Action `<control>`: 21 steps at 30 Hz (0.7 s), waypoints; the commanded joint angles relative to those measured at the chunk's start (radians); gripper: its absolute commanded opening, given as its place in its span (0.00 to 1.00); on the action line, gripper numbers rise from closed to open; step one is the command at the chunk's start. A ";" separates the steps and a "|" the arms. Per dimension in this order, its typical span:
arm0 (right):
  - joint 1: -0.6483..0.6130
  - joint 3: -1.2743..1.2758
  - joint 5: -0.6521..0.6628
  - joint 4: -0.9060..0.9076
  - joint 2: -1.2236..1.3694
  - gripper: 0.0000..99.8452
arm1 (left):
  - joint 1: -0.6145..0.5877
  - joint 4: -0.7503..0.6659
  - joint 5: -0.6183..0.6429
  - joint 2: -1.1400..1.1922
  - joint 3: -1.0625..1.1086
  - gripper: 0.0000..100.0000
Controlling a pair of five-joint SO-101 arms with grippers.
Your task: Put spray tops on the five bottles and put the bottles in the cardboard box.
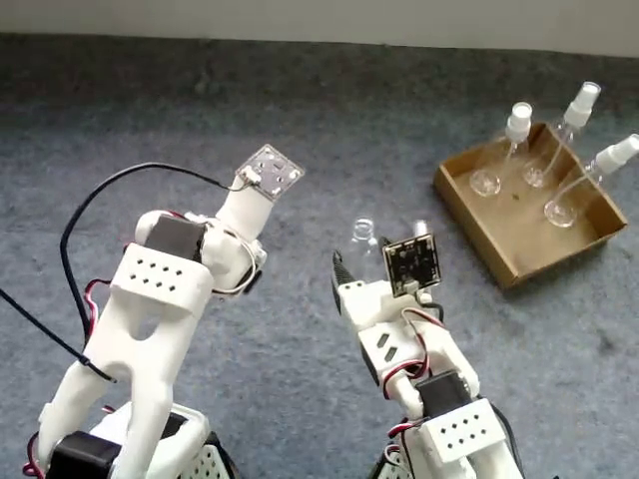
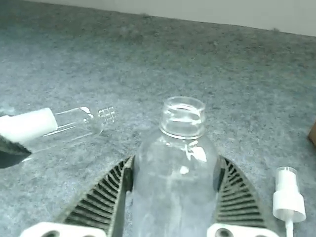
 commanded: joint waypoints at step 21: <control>-0.008 0.044 -0.006 -0.061 -0.013 0.15 | 0.087 -0.081 0.269 -0.033 -0.426 0.03</control>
